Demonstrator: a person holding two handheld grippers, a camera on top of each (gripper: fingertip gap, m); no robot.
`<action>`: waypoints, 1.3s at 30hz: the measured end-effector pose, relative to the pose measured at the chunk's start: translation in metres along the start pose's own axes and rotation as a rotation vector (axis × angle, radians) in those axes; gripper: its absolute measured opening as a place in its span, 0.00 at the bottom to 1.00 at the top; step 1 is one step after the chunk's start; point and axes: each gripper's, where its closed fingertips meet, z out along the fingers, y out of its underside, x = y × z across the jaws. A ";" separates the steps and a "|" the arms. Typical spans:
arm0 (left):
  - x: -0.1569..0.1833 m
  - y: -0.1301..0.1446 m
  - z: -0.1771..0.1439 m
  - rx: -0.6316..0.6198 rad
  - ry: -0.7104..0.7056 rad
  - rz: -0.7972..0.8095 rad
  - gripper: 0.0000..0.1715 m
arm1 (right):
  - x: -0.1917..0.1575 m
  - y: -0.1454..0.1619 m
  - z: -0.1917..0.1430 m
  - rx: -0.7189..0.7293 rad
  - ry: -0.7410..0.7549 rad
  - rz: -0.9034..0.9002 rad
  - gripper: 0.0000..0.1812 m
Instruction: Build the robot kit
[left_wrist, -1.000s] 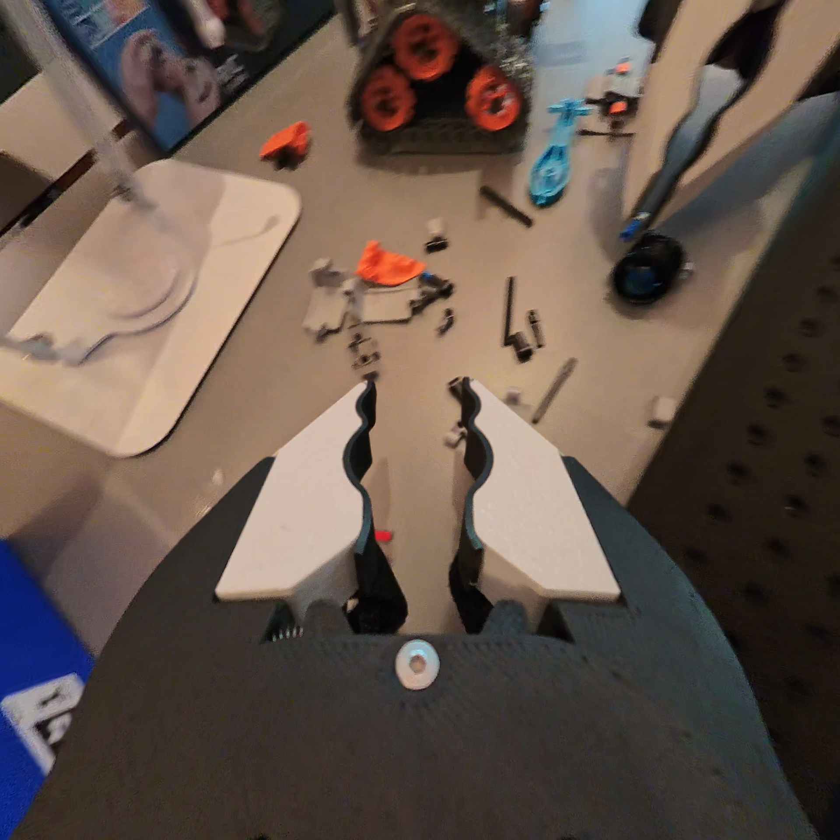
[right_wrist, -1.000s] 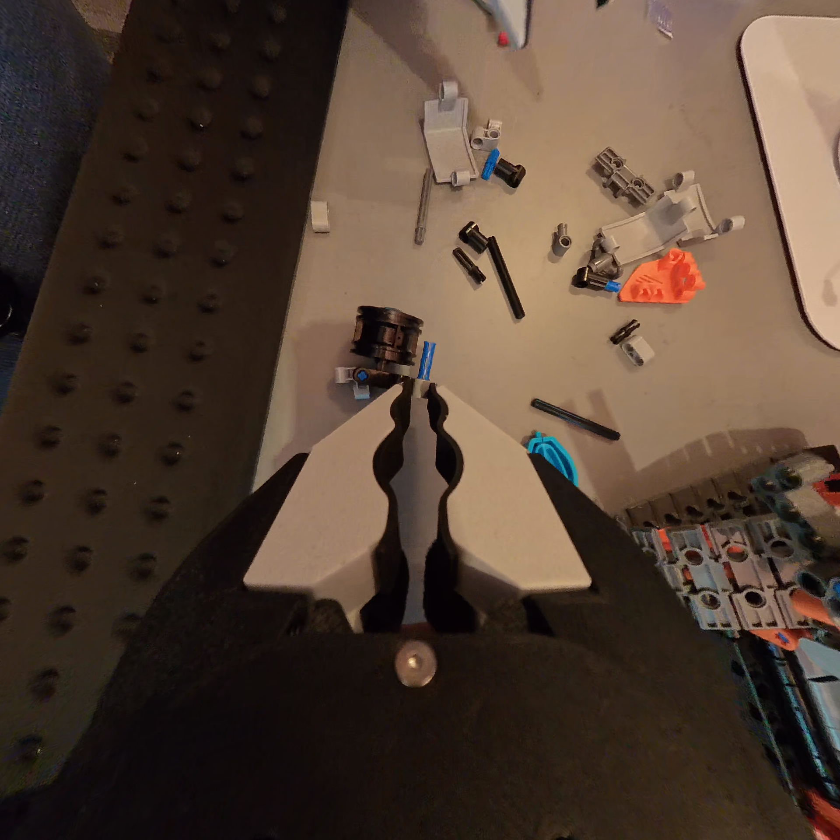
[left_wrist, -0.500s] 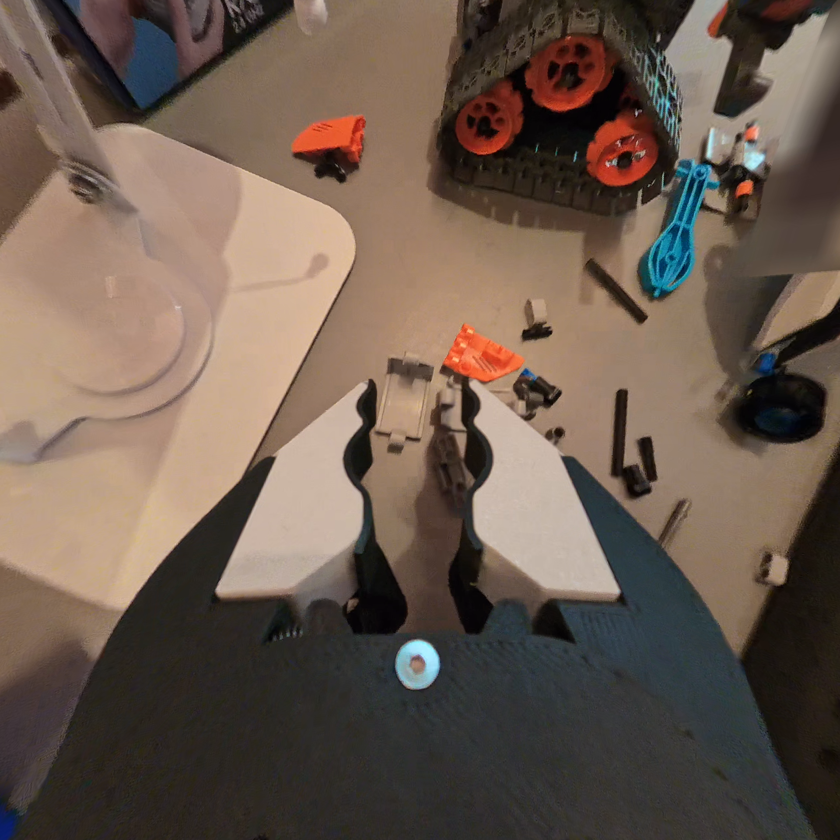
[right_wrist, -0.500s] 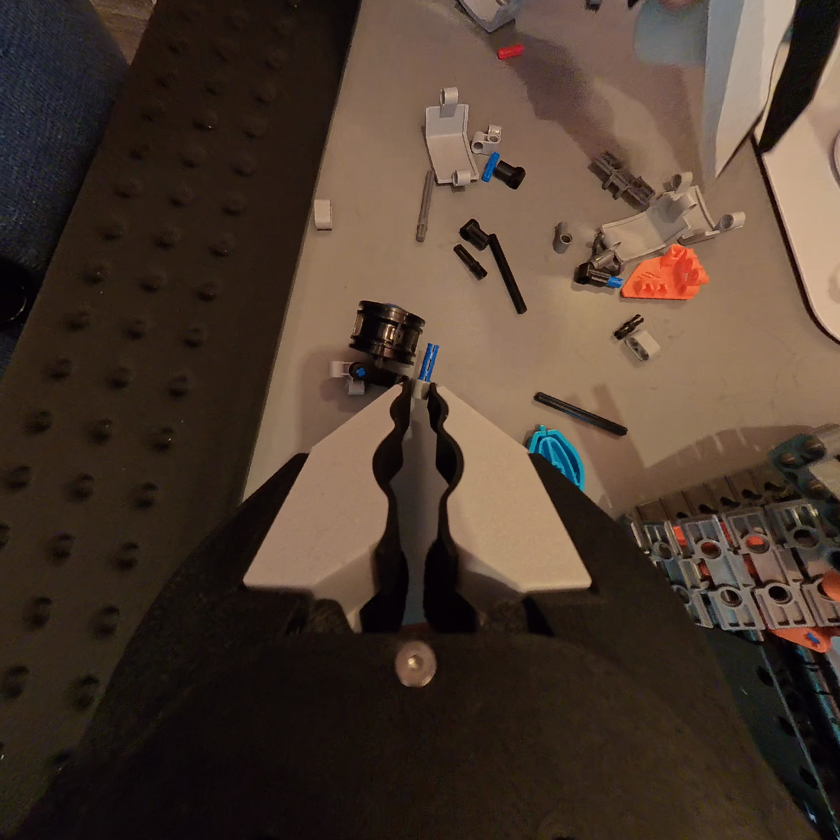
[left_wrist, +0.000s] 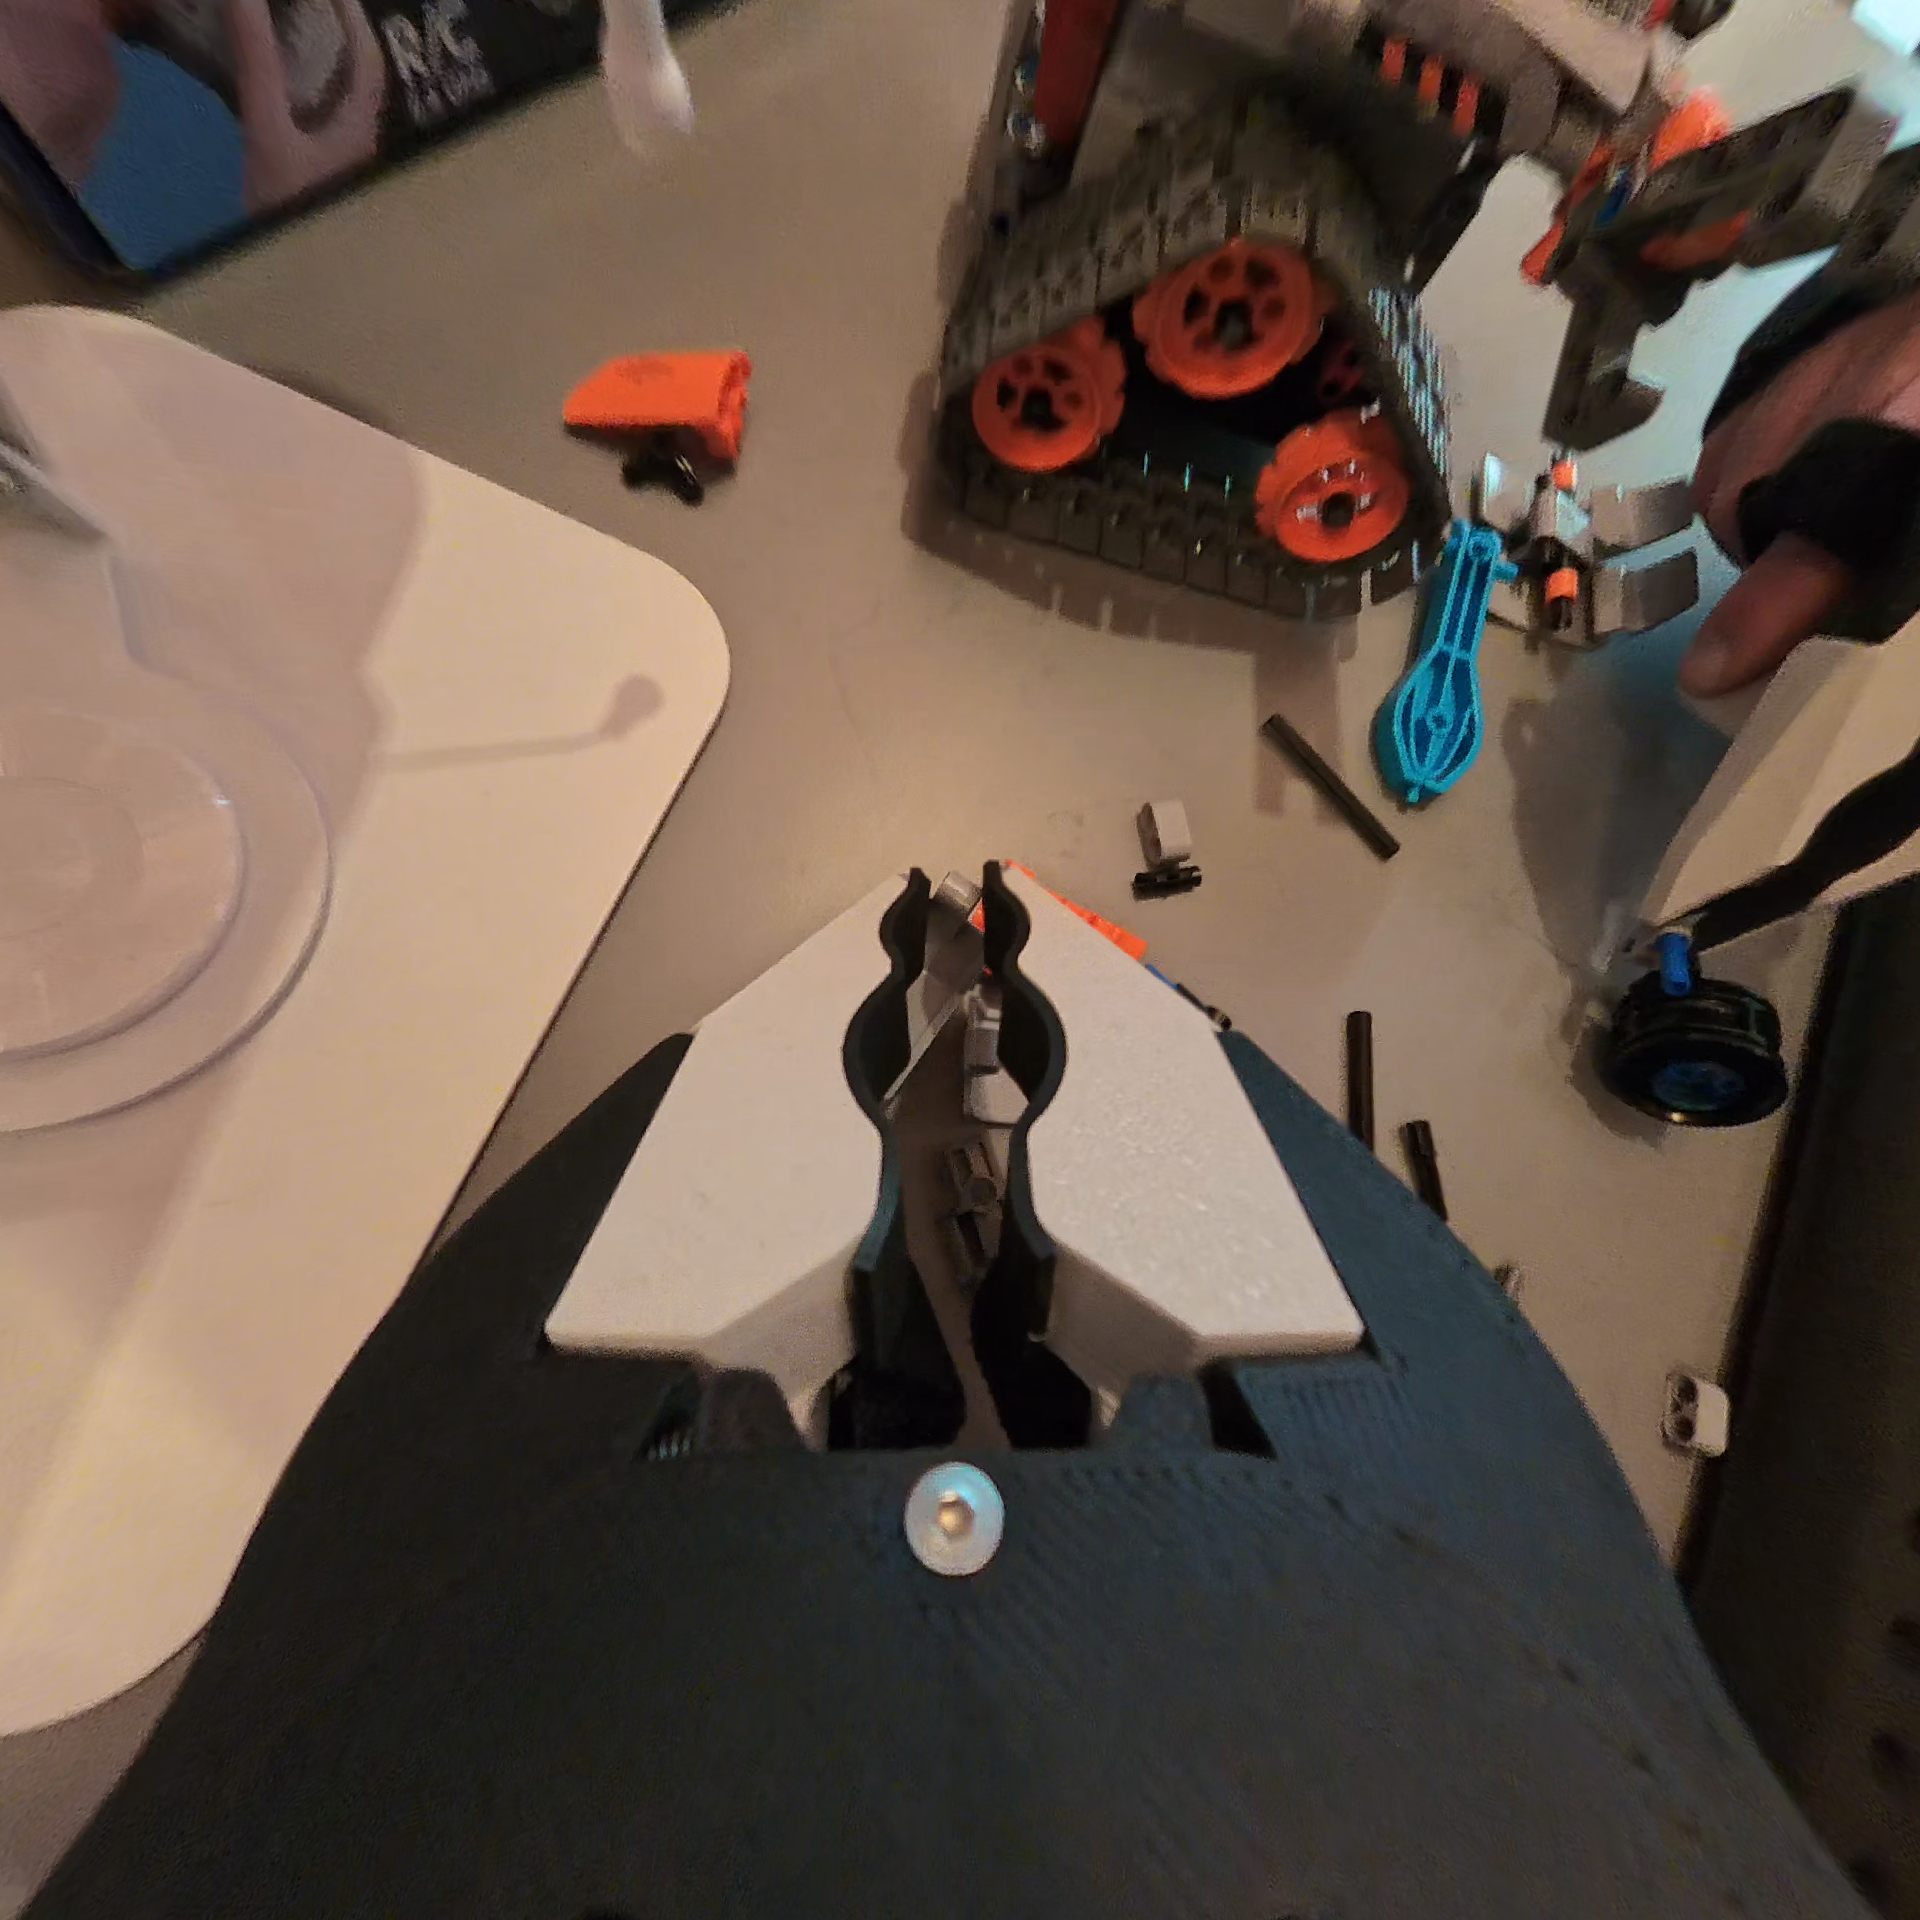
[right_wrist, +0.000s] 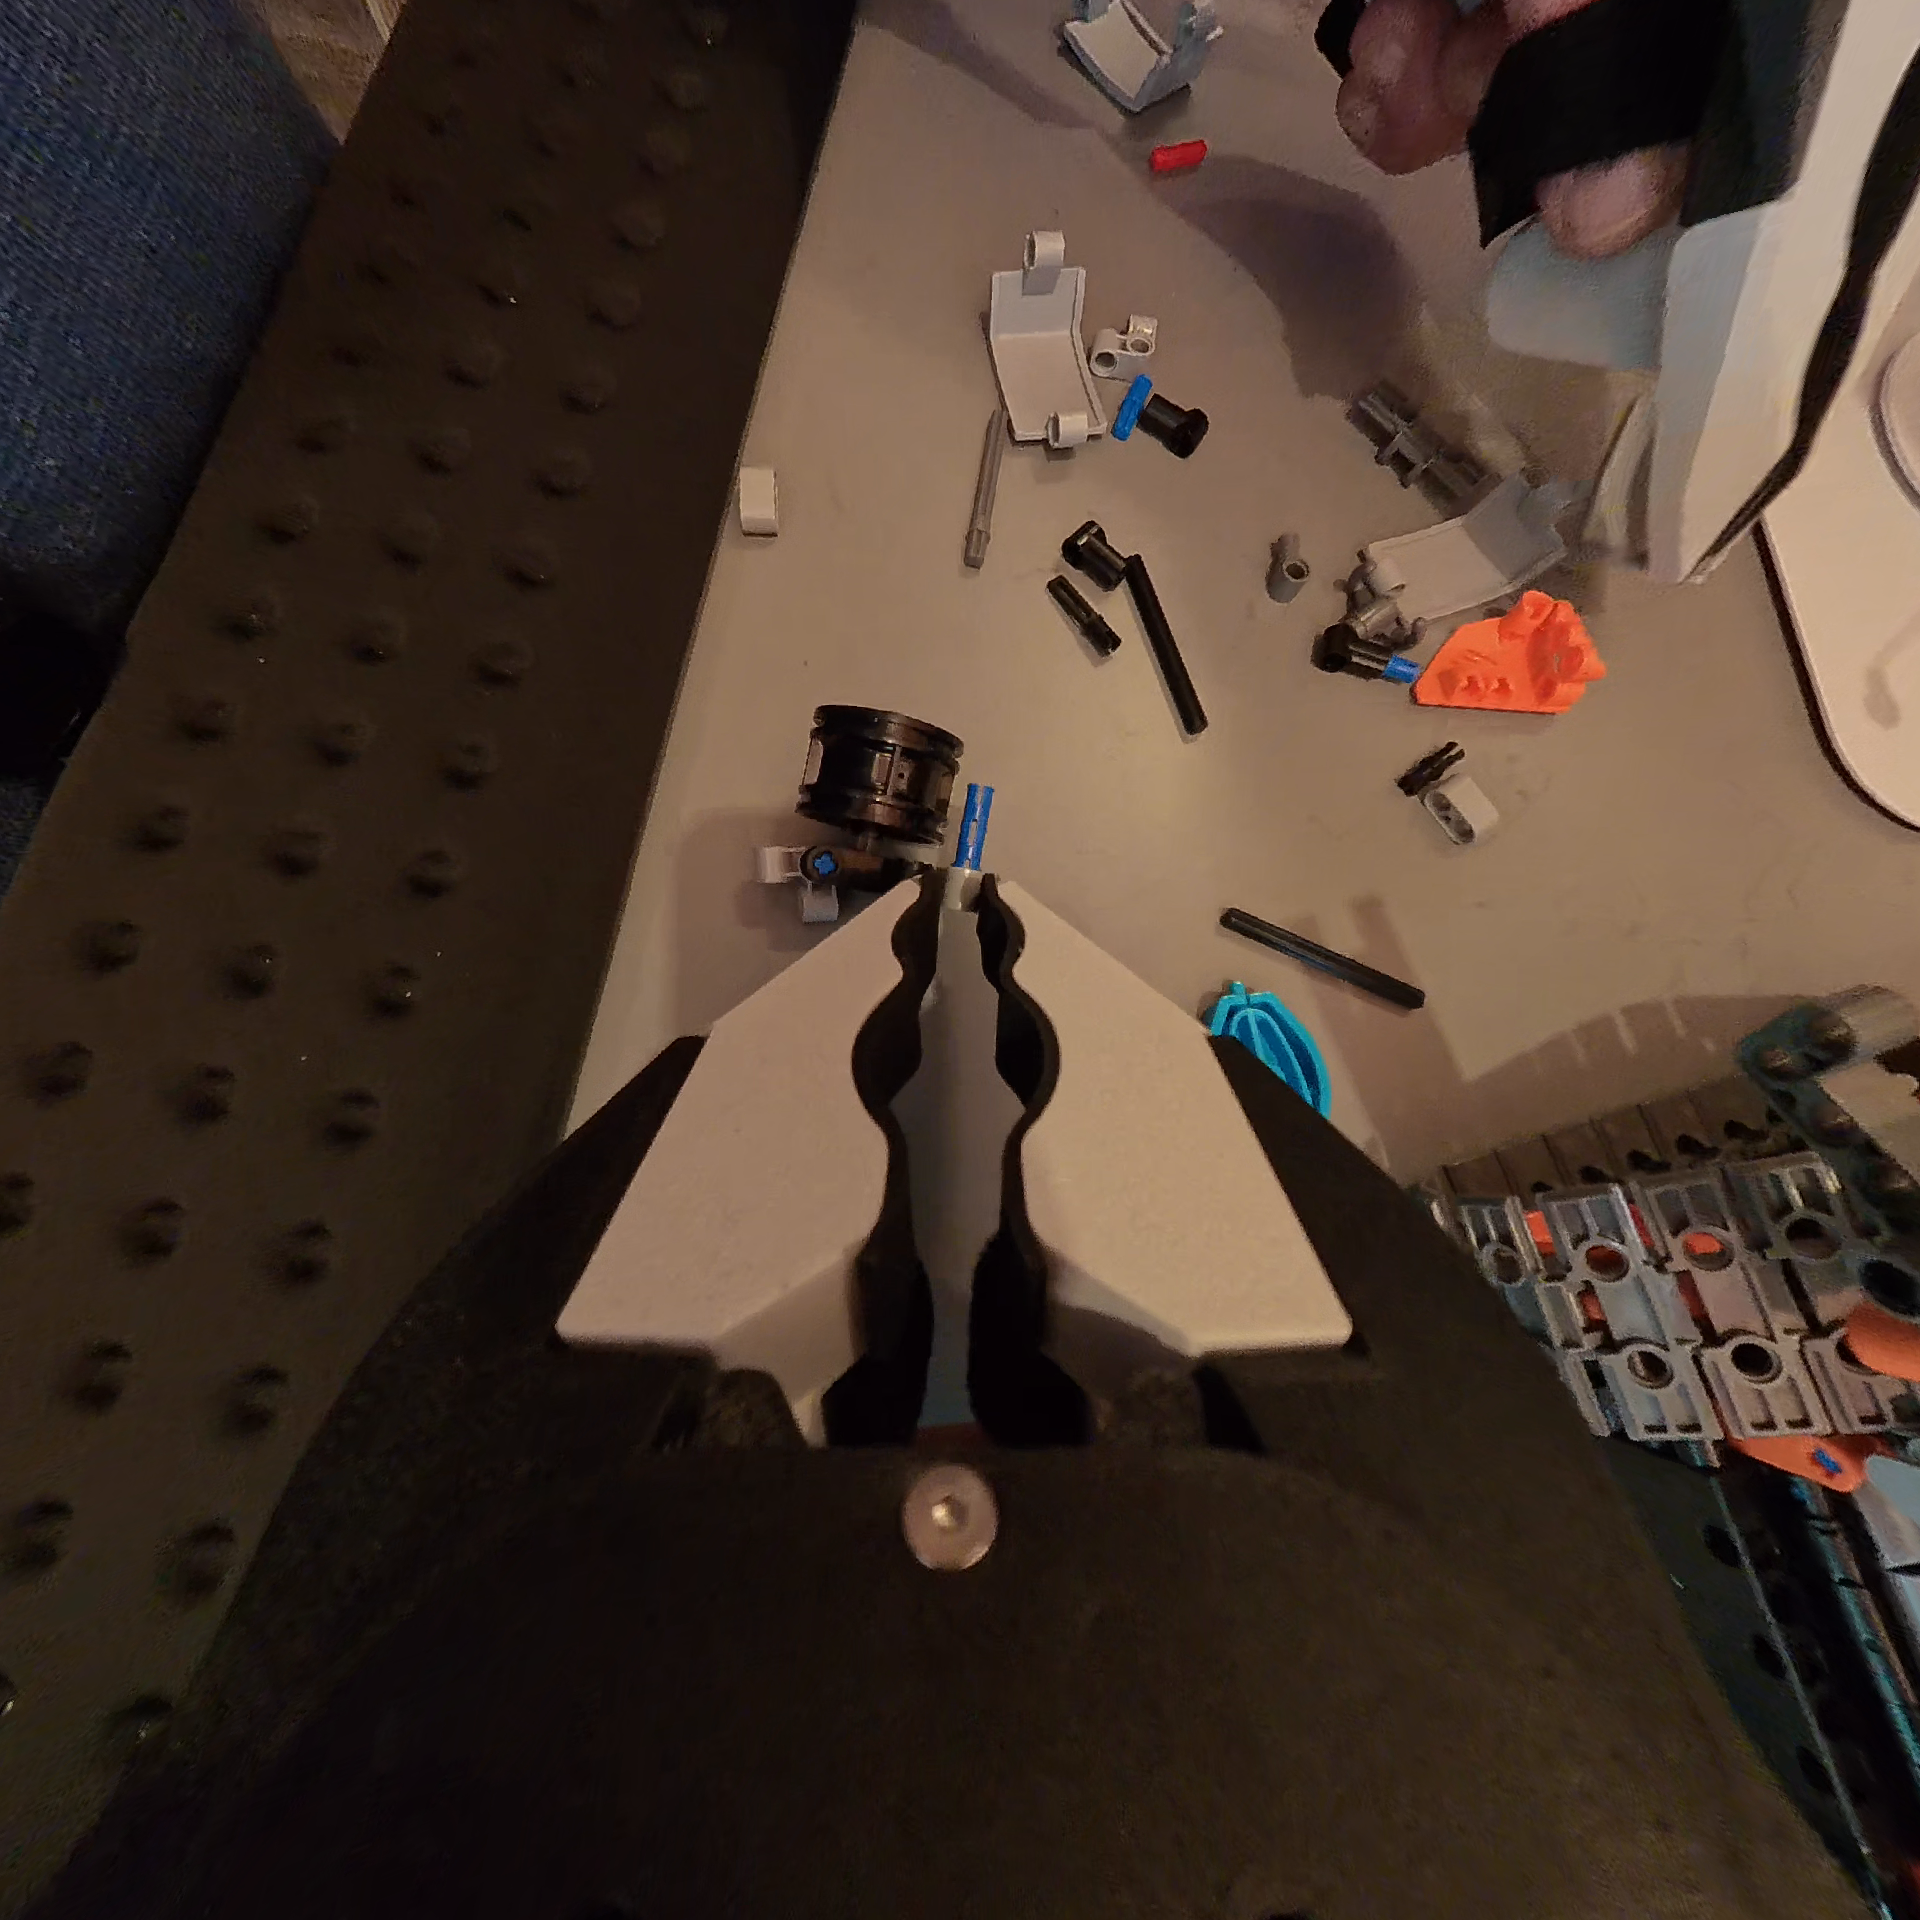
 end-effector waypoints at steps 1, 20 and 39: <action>0.000 -0.003 -0.005 0.026 -0.004 -0.004 0.05 | 0.000 0.000 0.001 -0.004 0.002 -0.006 0.03; 0.116 -0.082 -0.133 0.776 0.663 -0.274 0.04 | 0.048 -0.100 -0.046 0.324 0.339 0.200 0.20; 0.124 -0.096 -0.137 0.997 0.807 -0.509 0.04 | 0.080 -0.158 -0.051 0.475 0.747 0.186 0.21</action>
